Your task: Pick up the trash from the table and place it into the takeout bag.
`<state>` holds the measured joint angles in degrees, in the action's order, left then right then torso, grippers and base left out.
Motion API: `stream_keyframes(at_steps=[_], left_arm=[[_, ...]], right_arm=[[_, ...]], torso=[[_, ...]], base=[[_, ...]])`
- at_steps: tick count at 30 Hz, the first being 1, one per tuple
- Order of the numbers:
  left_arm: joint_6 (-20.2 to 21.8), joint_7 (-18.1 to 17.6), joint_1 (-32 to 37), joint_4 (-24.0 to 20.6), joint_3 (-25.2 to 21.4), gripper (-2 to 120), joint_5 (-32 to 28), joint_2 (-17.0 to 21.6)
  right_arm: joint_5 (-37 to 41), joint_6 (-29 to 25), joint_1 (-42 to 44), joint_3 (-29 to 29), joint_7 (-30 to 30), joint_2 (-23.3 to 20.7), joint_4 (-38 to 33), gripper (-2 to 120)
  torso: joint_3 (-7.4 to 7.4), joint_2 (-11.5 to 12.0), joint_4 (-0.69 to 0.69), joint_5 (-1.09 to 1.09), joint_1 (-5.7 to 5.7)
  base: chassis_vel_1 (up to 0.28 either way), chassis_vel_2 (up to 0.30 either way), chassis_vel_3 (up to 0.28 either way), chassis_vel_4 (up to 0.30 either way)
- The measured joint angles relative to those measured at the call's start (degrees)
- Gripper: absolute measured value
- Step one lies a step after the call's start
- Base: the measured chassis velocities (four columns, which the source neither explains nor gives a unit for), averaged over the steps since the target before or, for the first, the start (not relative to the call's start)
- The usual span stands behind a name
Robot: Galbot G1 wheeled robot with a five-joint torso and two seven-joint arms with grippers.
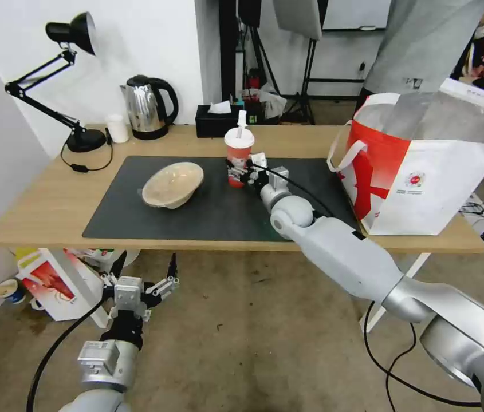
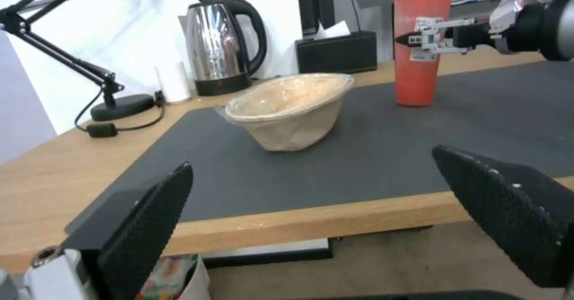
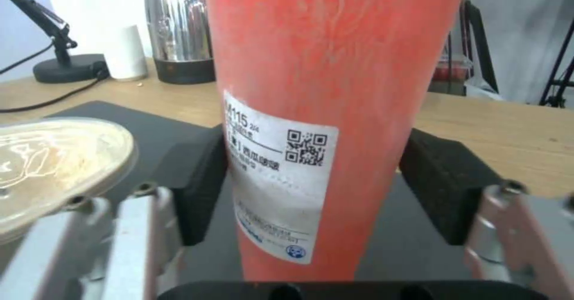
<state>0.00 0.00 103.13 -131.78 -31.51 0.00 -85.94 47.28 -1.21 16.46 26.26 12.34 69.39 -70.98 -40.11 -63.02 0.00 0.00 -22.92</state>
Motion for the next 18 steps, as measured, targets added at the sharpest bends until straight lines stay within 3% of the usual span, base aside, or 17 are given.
stream_keyframes(at_steps=[18], left_arm=[[0.00, 0.00, 0.00, 0.00, 0.00, 100, 0.00, 0.00]], right_arm=[[1.35, 1.47, 0.14, 0.13, 0.37, -2.87, -5.50, 21]], torso=[[0.00, 0.00, 0.00, 0.00, 0.00]], base=[[0.000, 0.000, 0.000, 0.000]])
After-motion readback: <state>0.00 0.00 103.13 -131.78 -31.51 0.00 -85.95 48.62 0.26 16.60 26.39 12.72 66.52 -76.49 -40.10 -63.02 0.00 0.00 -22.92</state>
